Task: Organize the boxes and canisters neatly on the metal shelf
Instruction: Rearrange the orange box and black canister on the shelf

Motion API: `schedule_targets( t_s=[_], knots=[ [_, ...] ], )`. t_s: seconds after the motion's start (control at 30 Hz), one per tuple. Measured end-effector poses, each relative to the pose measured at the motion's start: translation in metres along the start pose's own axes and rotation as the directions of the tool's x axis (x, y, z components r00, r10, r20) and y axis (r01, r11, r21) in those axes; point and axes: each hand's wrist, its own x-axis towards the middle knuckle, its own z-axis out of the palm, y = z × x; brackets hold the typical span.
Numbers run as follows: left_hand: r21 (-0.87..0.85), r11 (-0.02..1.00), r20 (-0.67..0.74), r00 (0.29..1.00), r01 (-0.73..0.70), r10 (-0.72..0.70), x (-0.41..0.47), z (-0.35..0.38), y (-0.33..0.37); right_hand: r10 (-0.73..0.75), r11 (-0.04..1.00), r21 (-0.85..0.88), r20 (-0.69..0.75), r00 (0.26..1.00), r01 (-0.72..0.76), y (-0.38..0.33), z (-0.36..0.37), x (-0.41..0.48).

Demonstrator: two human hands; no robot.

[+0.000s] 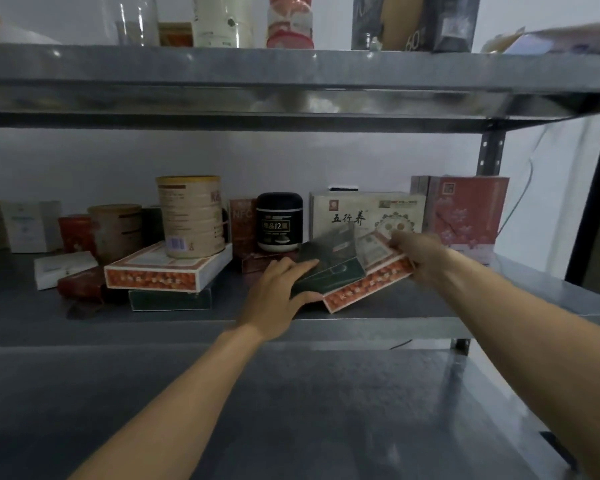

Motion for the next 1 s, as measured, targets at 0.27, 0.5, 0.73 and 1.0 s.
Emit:
schedule_targets(
  t_s=[0.27, 0.5, 0.73, 1.0],
  knots=[
    [0.025, 1.0, 0.072, 0.997, -0.008, 0.006, 0.018, 0.027, 0.009, 0.029, 0.992, 0.126, -0.073, 0.997, -0.02, 0.011, -0.054, -0.008],
    [-0.002, 1.0, 0.071, 0.997, 0.013, -0.012, 0.025, 0.039, 0.018, -0.031, 0.976, 0.194, -0.311, 0.95, 0.096, 0.013, -0.08, -0.007],
    [0.065, 0.998, 0.121, 0.993, -0.02, 0.012, 0.031, 0.05, 0.03, -0.131, 0.979, 0.105, -0.324, 0.937, 0.174, 0.002, -0.104, -0.012],
    [-0.062, 0.99, 0.116, 0.986, 0.126, -0.118, 0.035, 0.048, 0.041, -0.176, 0.974, 0.085, -0.304, 0.936, 0.211, -0.007, -0.096, -0.023]
  ],
)
